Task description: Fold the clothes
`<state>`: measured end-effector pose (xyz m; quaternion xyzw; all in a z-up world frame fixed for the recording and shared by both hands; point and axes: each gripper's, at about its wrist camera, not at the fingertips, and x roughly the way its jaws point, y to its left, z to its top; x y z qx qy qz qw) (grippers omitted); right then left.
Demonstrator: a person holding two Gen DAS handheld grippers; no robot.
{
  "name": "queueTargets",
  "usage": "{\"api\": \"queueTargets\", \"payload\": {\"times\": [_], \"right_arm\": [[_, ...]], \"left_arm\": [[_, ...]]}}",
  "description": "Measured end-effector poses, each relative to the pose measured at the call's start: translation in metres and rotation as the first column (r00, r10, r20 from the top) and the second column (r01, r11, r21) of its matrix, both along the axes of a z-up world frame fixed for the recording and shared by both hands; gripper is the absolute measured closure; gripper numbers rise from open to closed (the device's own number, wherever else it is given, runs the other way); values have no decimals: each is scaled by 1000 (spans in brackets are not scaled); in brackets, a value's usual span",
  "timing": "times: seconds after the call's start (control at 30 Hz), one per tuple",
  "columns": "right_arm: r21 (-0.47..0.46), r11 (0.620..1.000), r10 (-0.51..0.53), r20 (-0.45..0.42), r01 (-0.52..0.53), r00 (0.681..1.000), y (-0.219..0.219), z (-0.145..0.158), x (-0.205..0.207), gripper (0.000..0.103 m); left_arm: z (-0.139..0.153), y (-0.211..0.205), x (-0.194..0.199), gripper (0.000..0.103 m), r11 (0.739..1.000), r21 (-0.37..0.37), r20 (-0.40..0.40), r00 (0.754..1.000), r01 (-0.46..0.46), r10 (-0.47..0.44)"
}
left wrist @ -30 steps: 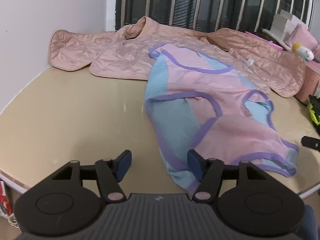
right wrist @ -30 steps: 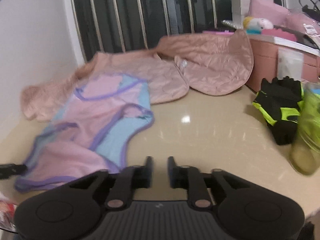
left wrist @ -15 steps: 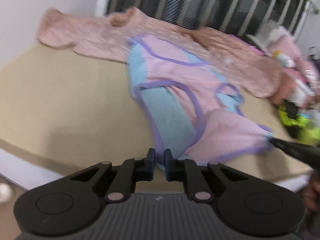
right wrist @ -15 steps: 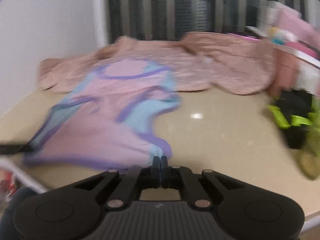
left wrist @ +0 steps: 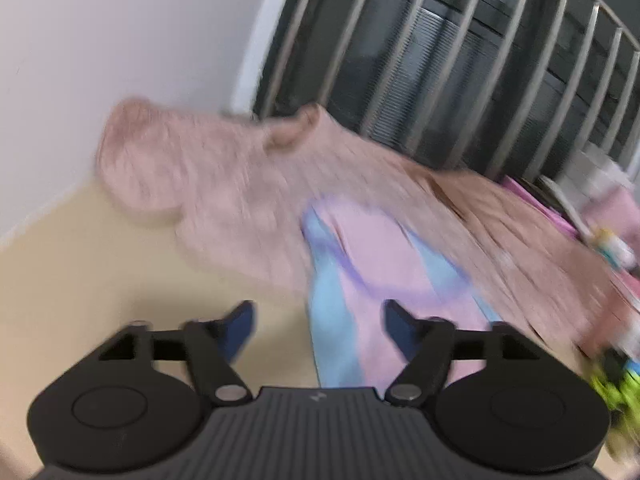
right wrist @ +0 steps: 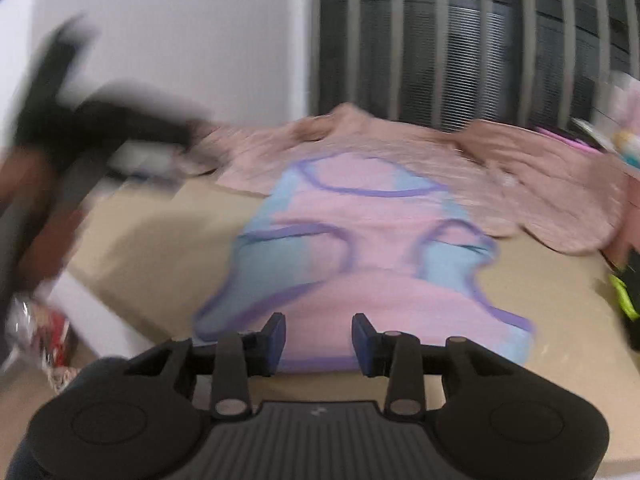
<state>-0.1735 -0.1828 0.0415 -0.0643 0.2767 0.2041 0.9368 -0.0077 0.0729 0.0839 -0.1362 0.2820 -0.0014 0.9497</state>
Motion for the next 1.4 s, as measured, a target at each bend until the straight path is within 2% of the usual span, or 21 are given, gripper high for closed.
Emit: {"api": "queueTargets", "payload": {"times": [0.03, 0.13, 0.23, 0.27, 0.33, 0.37, 0.43, 0.47, 0.5, 0.53, 0.57, 0.6, 0.67, 0.77, 1.0, 1.1, 1.17, 1.2, 1.23, 1.3, 1.4], "right_arm": [[-1, 1000, 19, 2, -19, 1000, 6, -1, 0, 68], [3, 998, 65, 5, -65, 998, 15, -6, -1, 68], [-4, 998, 67, -13, -67, 998, 23, -10, -5, 68], [-3, 998, 69, -17, -69, 997, 24, -10, -6, 68], [-8, 997, 74, -17, -74, 997, 27, -10, -9, 68], [-6, 997, 76, -21, -76, 997, 28, -12, -7, 68], [4, 997, 82, -34, -82, 996, 27, -17, -2, 69], [10, 996, 85, -41, -84, 996, 26, -20, 0, 71], [15, 996, 87, -47, -87, 995, 26, -23, 2, 77], [25, 997, 75, -54, -74, 996, 24, -24, 5, 91], [37, 998, 55, -61, -53, 997, 22, -25, 8, 98], [38, 998, 51, -68, -49, 996, 21, -24, 11, 100], [22, 998, 65, -82, -64, 995, 18, -23, 14, 100], [-27, 997, 63, -99, -66, 993, 4, -19, 15, 100], [-106, 994, -51, -128, 38, 990, -99, -14, 23, 100], [-140, 985, -117, -95, 103, 989, -136, -11, 25, 99], [-106, 990, -101, -61, 94, 993, -147, -3, 18, 95], [-81, 994, -80, -44, 76, 996, -147, 0, 15, 94], [-56, 997, -61, -25, 59, 998, -145, 4, 12, 93], [-16, 1000, -10, -3, 10, 1000, -126, 5, 10, 86], [-16, 997, 70, 22, -69, 997, -83, -1, 9, 77]], "left_arm": [[1, -3, 24, 19, 999, 36, 3, 1000, 4, -4], [-7, -27, 94, 18, 984, 158, -84, 994, 81, -69], [-30, -40, 141, 22, 975, 204, -184, 982, 85, -47], [-38, -43, 156, 27, 972, 220, -218, 975, 79, -30], [-51, -40, 170, 52, 970, 237, -258, 966, 59, 4], [-55, -32, 169, 58, 976, 212, -258, 966, 46, 11], [-59, -12, 163, 80, 989, 148, -246, 969, 6, 31], [-59, 1, 159, 85, 993, 120, -241, 969, -19, 47], [-59, 9, 155, 91, 994, 102, -239, 969, -35, 58], [-59, 18, 152, 95, 995, 87, -236, 970, -48, 67], [-58, 23, 148, 98, 995, 90, -226, 972, -49, 68], [-58, 26, 143, 99, 993, 110, -217, 973, -52, 75], [-56, 32, 133, 99, 990, 127, -204, 975, -64, 89], [-53, 43, 104, 99, 992, 96, -197, 975, -81, 99], [-61, 57, -27, 99, 991, 37, -200, 971, -125, 130], [-64, 57, -79, 99, 991, 2, -189, 974, -131, 129], [-62, 54, -95, 95, 994, 8, -179, 977, -112, 111], [-59, 49, -96, 81, 995, 38, -166, 982, -88, 93], [-55, 44, -93, 53, 995, 69, -151, 985, -68, 78], [-49, 33, -85, 34, 994, 107, -111, 993, -35, 47], [-51, 19, -56, 34, 991, 135, -128, 992, 4, 13]]}}
